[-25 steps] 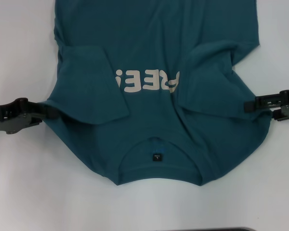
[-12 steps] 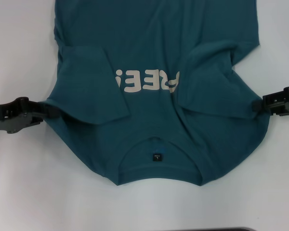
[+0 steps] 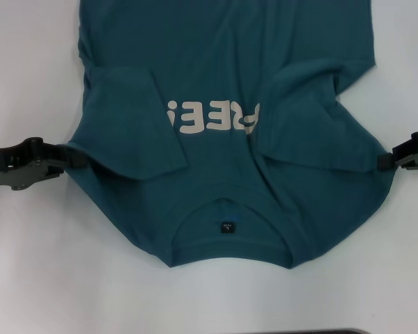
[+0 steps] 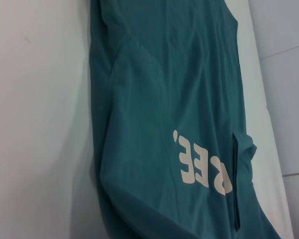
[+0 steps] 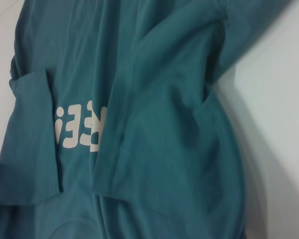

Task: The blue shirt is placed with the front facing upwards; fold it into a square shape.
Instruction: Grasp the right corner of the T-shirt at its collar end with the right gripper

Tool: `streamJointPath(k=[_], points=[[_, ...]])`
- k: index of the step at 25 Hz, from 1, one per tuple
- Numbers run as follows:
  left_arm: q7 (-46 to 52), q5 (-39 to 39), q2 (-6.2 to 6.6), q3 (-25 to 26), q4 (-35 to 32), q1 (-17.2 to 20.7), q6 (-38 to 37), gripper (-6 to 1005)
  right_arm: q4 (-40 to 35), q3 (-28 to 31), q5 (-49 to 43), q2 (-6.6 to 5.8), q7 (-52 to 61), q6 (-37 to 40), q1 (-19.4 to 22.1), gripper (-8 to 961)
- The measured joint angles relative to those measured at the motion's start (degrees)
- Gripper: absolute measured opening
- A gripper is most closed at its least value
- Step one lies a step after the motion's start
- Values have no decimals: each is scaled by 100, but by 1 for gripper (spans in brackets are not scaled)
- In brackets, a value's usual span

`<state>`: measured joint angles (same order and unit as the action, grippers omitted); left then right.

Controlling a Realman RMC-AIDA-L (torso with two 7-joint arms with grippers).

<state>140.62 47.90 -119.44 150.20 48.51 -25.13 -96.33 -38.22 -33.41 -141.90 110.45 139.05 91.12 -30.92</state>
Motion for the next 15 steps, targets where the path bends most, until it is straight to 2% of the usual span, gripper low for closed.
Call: streamJointPath(k=[4, 10, 15], points=[[0, 0, 0, 0, 0, -1, -1, 46, -27, -8, -3, -1, 8, 13, 15, 22], [-15, -22, 58, -35, -1, 2, -131, 45, -130, -43, -205, -64, -46, 300, 10, 20], [-128, -64, 272, -275, 64, 89, -554, 44, -823, -56, -699, -83, 57, 853, 43, 22]])
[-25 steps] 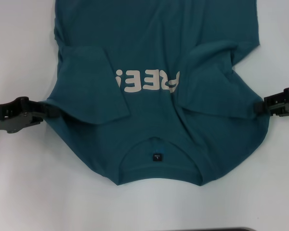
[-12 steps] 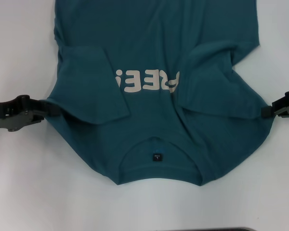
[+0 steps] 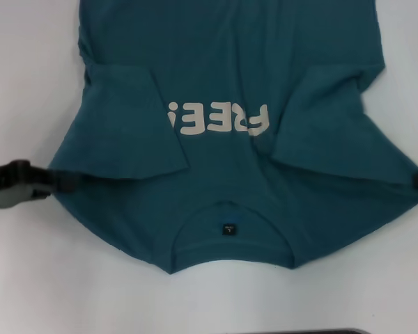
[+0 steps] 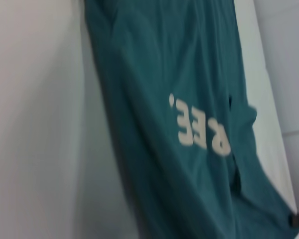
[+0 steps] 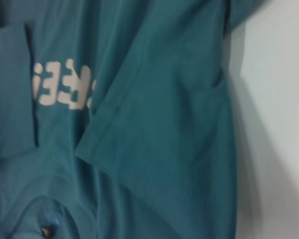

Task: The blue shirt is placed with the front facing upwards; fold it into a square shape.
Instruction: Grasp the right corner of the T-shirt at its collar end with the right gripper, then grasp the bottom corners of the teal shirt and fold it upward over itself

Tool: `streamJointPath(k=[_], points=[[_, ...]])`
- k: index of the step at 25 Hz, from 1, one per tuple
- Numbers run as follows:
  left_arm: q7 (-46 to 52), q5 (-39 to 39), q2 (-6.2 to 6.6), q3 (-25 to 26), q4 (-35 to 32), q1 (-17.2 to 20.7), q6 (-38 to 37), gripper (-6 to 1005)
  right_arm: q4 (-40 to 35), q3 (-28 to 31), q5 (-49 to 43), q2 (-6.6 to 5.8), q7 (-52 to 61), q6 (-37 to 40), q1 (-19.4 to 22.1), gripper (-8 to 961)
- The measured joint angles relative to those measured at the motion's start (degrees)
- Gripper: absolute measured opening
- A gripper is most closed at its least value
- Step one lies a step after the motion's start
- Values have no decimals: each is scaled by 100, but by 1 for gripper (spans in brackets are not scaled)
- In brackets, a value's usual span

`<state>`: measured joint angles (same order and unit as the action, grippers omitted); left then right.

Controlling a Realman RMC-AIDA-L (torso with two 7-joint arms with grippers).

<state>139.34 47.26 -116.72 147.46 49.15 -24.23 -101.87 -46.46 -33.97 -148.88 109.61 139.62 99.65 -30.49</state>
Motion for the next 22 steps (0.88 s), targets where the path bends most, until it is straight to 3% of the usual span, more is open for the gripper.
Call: streamJointPath(k=[5, 9, 22], points=[[-48, -26, 47, -422, 200, 246, -283, 43, -395, 13, -302, -1, 107, 321, 28, 23], [-15, -195, -40, -517, 457, 423, -495, 42, -409, -10, -474, 3, 98, 391, 24, 24], [53, -826, -327, -508, 1067, 694, -983, 43, -420, -90, -767, 177, -112, 782, 174, 28]])
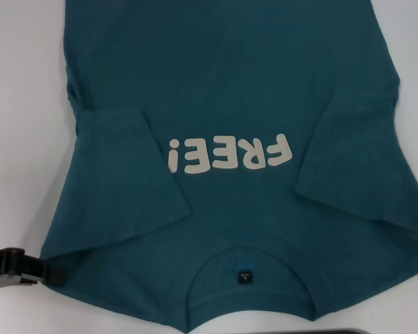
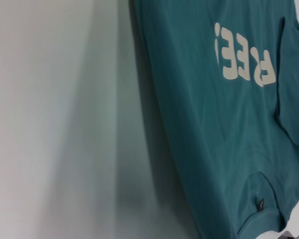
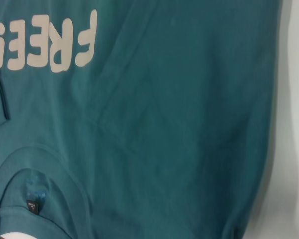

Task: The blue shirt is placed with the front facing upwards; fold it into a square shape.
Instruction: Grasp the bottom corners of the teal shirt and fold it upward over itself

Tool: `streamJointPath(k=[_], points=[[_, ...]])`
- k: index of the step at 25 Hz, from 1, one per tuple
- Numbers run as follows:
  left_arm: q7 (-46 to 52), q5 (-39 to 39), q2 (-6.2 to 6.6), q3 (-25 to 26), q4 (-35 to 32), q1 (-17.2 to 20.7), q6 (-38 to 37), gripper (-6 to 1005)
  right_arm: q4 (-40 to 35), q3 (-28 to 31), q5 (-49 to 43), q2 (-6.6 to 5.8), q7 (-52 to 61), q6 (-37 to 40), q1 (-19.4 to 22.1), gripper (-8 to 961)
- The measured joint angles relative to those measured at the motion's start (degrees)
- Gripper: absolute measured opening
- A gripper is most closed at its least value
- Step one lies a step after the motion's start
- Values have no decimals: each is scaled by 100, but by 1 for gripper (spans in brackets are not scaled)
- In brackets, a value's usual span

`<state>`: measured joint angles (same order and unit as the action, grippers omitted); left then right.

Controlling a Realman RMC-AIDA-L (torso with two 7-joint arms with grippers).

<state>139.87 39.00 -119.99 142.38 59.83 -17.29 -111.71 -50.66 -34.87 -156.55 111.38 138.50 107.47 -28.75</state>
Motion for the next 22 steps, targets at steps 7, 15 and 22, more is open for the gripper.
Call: streamJointPath(k=[7, 15, 22], points=[[-507, 613, -5, 119, 0, -99, -359, 42, -68, 325, 840, 1, -598, 302, -37, 30], [-476, 1754, 302, 764, -1095, -1229, 106, 43, 47, 473, 2808, -53, -1044, 168, -170, 33], [-481, 2015, 120, 892, -1720, -2234, 1831, 44, 158, 500, 3082, 126, -929, -953, -420, 35]])
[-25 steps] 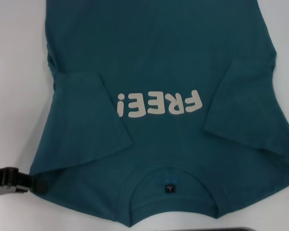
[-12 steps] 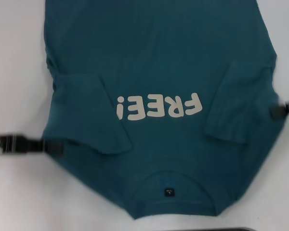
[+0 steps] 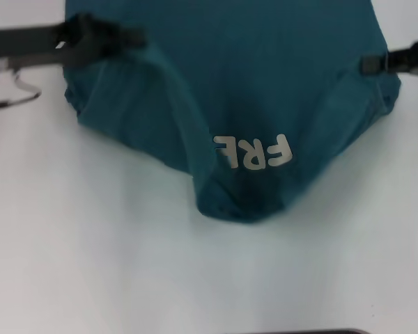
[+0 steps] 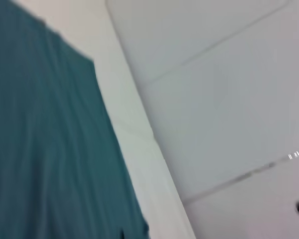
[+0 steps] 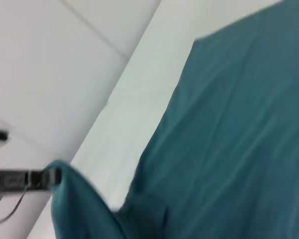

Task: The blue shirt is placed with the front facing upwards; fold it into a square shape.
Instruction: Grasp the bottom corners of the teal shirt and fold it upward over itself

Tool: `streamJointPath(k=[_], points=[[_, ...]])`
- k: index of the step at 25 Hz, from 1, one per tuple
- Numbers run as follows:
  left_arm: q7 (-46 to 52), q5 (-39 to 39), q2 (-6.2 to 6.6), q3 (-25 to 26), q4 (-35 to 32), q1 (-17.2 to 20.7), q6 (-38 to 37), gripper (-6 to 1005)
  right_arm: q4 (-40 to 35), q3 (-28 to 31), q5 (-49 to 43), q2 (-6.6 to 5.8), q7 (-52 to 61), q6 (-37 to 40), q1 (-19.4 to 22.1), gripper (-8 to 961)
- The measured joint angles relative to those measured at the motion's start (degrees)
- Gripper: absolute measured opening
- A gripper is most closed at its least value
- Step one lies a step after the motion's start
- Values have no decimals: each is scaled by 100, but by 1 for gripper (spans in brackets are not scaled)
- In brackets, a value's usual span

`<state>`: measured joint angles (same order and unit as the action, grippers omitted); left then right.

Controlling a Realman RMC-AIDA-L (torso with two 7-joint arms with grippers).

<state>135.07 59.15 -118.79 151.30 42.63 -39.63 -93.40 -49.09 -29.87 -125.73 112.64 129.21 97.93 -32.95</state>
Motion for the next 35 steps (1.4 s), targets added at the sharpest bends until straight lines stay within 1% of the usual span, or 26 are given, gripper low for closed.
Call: streamJointPath(k=[2, 4, 5, 7, 11, 13, 14, 17, 19, 22, 26, 29, 31, 35], points=[[-165, 31, -80, -29, -123, -224, 514, 44, 17, -4, 110, 60, -36, -419, -63, 36], [-435, 46, -190, -37, -168, -418, 1098, 44, 48, -26, 263, 112, -126, -891, -103, 36], [-577, 53, -252, -51, -187, -492, 1411, 45, 79, -35, 335, 143, -198, -1165, -125, 36], [-908, 80, -337, -135, -222, -592, 1982, 45, 158, -50, 398, 206, -392, -1588, -171, 37], [-1613, 199, -462, -589, -314, -659, 3031, 45, 430, -142, 414, 296, -958, -2347, -294, 38], [-1874, 209, -504, -943, -340, -670, 3542, 45, 579, -258, 401, 350, -1280, -2763, -364, 39], [-1941, 209, -511, -1157, -348, -671, 3805, 45, 625, -334, 393, 377, -1395, -2988, -391, 39], [-2086, 221, -513, -1571, -343, -668, 4420, 45, 627, -566, 388, 480, -1564, -3671, -416, 40], [-2306, 339, -506, -1618, -317, -650, 4568, 44, 606, -668, 409, 535, -1634, -4107, -419, 41], [-2731, 821, -475, -1593, -296, -600, 4596, 44, 605, -696, 586, 587, -1761, -4582, -434, 41], [-3029, 1459, -487, -1605, -243, -553, 4869, 44, 615, -709, 1221, 634, -2083, -4883, -466, 43], [-3084, 1609, -504, -1736, -287, -616, 5209, 43, 694, -729, 1463, 650, -2271, -5072, -573, 44], [-3092, 1610, -507, -1960, -367, -660, 5494, 43, 840, -804, 1465, 657, -2392, -5278, -664, 44], [-3128, 1630, -538, -2697, -536, -675, 6229, 42, 1282, -1085, 1469, 670, -2736, -5948, -797, 45]])
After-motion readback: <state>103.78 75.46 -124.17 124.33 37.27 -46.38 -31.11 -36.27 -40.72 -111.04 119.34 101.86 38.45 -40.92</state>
